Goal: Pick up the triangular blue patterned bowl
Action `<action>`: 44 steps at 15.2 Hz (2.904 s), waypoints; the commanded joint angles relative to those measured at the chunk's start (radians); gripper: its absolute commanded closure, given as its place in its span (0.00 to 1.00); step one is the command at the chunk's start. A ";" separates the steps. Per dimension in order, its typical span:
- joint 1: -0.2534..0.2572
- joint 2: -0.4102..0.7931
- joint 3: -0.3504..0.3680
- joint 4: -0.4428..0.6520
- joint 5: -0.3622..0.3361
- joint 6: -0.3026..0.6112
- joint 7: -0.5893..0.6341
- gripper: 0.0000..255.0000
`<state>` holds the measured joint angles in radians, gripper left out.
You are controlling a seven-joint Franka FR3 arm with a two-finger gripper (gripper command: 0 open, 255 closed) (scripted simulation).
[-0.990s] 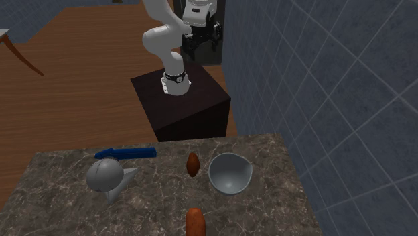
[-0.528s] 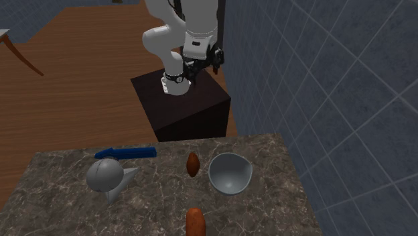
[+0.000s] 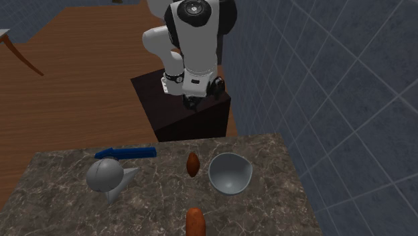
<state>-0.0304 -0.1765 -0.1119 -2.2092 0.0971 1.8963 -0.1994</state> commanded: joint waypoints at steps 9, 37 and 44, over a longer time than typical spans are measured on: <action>-0.038 0.387 -0.038 0.281 0.086 0.102 -0.136 0.00; -0.123 0.873 -0.014 0.735 0.180 0.128 -0.234 1.00; -0.121 0.838 -0.018 0.747 0.173 0.082 -0.224 1.00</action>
<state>-0.1524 0.6697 -0.1288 -1.4669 0.2714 1.9900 -0.4265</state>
